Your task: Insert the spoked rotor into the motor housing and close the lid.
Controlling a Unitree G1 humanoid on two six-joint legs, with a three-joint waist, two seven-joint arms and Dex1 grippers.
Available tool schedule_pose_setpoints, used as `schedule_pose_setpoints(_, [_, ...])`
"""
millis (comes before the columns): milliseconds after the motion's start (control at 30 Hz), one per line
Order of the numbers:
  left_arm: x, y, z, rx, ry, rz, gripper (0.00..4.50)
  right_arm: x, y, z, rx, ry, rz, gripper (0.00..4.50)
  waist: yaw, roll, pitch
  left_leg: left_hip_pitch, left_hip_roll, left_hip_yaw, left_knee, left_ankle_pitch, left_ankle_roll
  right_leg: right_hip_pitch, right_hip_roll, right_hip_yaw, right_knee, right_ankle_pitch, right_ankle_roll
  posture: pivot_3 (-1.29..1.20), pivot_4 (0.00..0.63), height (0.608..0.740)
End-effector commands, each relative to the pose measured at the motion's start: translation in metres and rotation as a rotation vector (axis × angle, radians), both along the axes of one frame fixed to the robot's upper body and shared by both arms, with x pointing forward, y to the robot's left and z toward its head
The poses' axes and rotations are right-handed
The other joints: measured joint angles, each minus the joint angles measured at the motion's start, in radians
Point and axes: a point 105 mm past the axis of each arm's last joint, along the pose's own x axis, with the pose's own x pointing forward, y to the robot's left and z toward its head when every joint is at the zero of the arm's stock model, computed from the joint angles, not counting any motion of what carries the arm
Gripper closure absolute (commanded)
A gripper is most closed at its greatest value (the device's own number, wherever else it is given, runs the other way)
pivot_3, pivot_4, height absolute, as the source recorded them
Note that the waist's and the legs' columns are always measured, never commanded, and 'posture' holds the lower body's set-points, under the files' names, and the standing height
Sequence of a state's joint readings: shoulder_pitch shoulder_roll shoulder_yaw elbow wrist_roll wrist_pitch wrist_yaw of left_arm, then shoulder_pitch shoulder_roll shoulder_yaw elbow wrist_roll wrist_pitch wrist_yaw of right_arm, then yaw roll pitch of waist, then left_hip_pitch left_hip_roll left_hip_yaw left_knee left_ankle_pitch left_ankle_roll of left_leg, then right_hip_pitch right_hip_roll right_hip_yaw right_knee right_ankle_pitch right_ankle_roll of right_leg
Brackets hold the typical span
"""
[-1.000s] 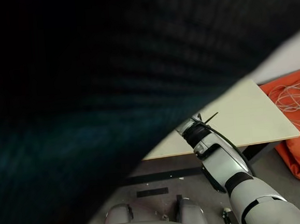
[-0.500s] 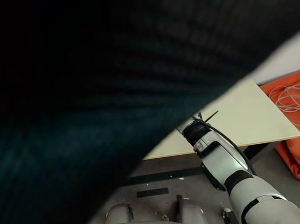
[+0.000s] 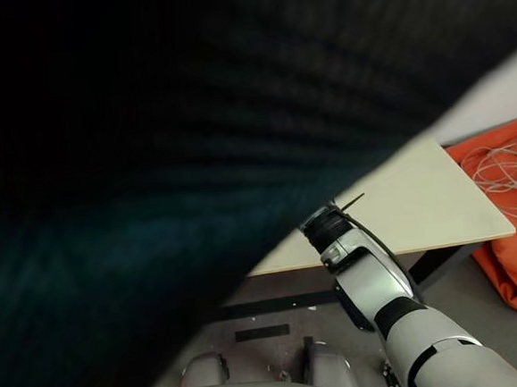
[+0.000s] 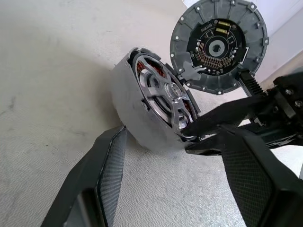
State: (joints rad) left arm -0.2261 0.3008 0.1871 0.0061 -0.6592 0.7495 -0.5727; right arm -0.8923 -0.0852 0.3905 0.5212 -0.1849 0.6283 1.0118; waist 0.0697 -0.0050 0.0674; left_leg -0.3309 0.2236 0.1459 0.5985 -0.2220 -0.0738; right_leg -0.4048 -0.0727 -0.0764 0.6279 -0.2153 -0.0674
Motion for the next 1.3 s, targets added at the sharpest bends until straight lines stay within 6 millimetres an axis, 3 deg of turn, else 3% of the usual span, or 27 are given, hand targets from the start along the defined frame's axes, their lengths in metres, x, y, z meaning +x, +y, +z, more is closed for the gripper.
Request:
schedule_pose_setpoints(33, [0.001, 0.0, 0.013, 0.003, -0.058, 0.003, 1.31, 0.001, 0.007, 0.011, 0.042, 0.086, -0.119, 4.5, 0.0, 0.0, 0.0, 0.0, 0.0, 0.0, 0.0, 0.0, -0.001, 0.0, 0.0, 0.0, 0.0, 0.0, 0.0, 0.0, 0.0, 0.74])
schedule_pose_setpoints(267, [-0.001, 0.001, 0.012, 0.006, -0.057, 0.012, 1.31, -0.001, 0.015, 0.009, 0.049, 0.223, -0.268, 4.5, 0.001, 0.0, 0.0, -0.001, 0.0, 0.0, -0.001, 0.001, -0.002, 0.0, 0.0, 0.0, -0.002, 0.0, 0.0, 0.0, 0.0, 0.74])
schedule_pose_setpoints(500, [-0.003, -0.001, 0.011, 0.01, -0.056, 0.008, 1.31, 0.004, 0.021, 0.011, 0.079, 0.249, -0.357, 4.5, 0.0, 0.0, 0.0, 0.0, 0.0, 0.0, -0.002, 0.001, -0.002, 0.0, 0.0, 0.0, -0.002, 0.0, 0.0, 0.0, 0.0, 0.74])
schedule_pose_setpoints(767, [-0.002, -0.001, 0.012, 0.011, -0.057, 0.006, 1.31, 0.006, 0.023, 0.02, 0.093, 0.221, -0.324, 1.91, 0.013, 0.001, 0.001, 0.0, -0.001, 0.0, -0.002, 0.002, -0.005, 0.0, 0.0, 0.0, -0.001, 0.0, 0.001, 0.0, 0.0, 0.74])
schedule_pose_setpoints(933, [0.0, -0.001, 0.012, 0.01, -0.058, 0.004, 1.31, 0.002, 0.024, 0.028, 0.11, 0.22, -0.286, 1.91, 0.022, 0.002, 0.001, 0.002, 0.0, 0.0, -0.001, 0.003, -0.006, 0.002, 0.0, 0.0, -0.002, 0.001, 0.003, 0.0, 0.0, 0.74])
schedule_pose_setpoints(1100, [0.001, -0.002, 0.011, 0.006, -0.055, 0.002, 1.31, -0.008, 0.033, 0.06, 0.185, 0.188, -0.188, 1.91, 0.023, 0.002, 0.001, 0.0, 0.0, 0.0, -0.002, 0.003, -0.006, 0.001, 0.0, 0.0, -0.003, 0.001, 0.003, 0.0, 0.0, 0.74])
schedule_pose_setpoints(1300, [0.005, -0.002, 0.012, 0.02, -0.072, 0.002, 1.31, -0.009, 0.039, 0.127, 0.396, 0.011, -0.083, 1.91, 0.023, 0.002, 0.001, -0.001, 0.0, 0.0, -0.002, 0.003, -0.006, -0.001, 0.0, 0.0, -0.003, 0.002, 0.003, 0.0, 0.0, 0.74])
